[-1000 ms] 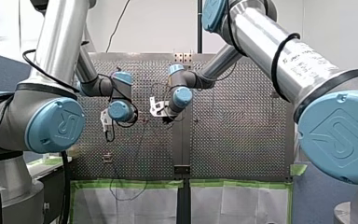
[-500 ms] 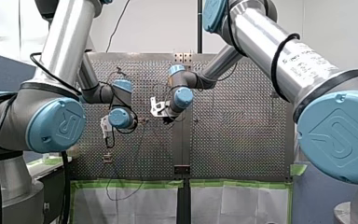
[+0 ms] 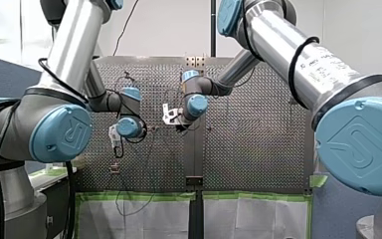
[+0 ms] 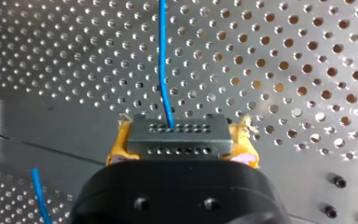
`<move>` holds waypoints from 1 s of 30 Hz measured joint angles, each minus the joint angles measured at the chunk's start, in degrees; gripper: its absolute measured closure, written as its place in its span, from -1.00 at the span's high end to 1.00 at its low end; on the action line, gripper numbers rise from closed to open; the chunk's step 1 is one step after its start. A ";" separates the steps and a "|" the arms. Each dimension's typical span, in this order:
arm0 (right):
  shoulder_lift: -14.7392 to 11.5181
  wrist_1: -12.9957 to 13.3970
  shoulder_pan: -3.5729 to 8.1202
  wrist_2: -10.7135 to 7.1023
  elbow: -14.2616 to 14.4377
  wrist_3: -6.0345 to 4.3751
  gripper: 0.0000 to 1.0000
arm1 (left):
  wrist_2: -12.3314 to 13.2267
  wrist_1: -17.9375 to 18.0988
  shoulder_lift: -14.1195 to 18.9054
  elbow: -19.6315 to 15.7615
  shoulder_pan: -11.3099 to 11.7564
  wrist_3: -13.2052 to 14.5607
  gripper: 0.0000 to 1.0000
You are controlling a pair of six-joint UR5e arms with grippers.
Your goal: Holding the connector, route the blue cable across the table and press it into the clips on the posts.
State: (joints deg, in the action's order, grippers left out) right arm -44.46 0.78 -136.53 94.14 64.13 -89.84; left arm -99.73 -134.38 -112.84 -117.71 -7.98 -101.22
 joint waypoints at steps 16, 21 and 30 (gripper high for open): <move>0.13 1.81 2.38 -0.08 0.00 0.02 -1.00 | 1.15 0.07 -2.91 6.82 2.22 -0.94 -1.00; 0.14 2.43 3.07 -0.12 -0.05 0.00 -1.00 | 2.08 -0.54 -3.55 8.59 2.89 -1.44 -1.00; 0.12 2.56 3.80 -0.26 -0.19 0.08 -1.00 | 2.44 -2.75 -5.10 10.27 3.68 -1.41 -1.00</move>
State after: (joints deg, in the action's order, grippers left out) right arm -44.34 3.34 -132.73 93.88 63.94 -89.76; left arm -97.29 -137.14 -117.94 -107.44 -4.30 -102.62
